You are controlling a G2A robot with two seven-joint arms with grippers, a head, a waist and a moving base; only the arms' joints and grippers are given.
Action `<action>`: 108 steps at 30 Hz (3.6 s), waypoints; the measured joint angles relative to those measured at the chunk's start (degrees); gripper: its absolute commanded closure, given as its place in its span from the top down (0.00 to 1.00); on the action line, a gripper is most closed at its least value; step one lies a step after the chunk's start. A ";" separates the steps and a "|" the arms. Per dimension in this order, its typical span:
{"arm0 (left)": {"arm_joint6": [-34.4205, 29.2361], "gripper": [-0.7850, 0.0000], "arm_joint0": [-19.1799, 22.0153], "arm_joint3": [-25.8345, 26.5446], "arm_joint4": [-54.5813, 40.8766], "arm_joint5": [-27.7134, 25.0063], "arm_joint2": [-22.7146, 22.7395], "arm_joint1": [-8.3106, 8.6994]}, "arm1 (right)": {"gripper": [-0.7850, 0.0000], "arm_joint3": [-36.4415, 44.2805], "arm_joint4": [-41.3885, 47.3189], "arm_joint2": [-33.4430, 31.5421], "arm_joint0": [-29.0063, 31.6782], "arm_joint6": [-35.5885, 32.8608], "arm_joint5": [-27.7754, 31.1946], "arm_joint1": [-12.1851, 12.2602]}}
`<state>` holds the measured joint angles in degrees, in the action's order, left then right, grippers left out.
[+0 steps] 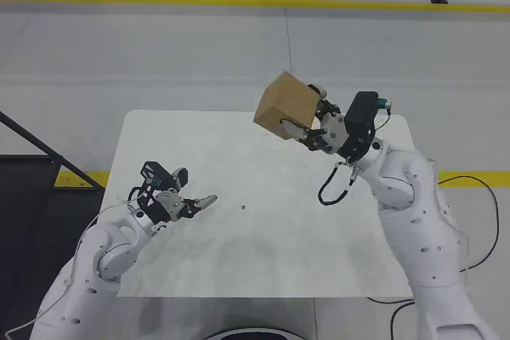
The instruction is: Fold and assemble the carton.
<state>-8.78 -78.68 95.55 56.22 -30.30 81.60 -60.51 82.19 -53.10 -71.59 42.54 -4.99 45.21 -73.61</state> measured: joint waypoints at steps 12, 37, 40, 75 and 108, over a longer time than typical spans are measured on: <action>0.00 1.00 0.00 0.00 0.00 0.00 0.00 0.00 | 0.00 1.92 7.19 -0.17 -7.98 -3.08 -3.70 -0.33; 0.00 1.00 0.00 0.00 0.00 0.00 0.00 0.00 | 0.00 17.37 -12.47 -8.19 -3.60 9.25 -13.16 1.05; 0.00 1.00 0.00 0.00 0.00 0.00 0.00 0.00 | 0.00 20.08 -16.25 -9.19 -3.54 9.57 -14.45 1.33; 0.00 1.00 0.00 0.00 0.00 0.00 0.00 0.00 | 0.00 30.98 -15.98 -11.92 7.67 19.09 -15.63 2.83; 0.00 1.00 0.00 0.00 0.00 0.00 0.00 0.00 | 0.00 26.66 -7.95 -10.78 6.61 9.24 -3.07 4.04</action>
<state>-8.78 -78.68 95.55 56.22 -30.30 81.60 -60.51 108.85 -61.05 -82.37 49.15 4.25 42.15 -69.57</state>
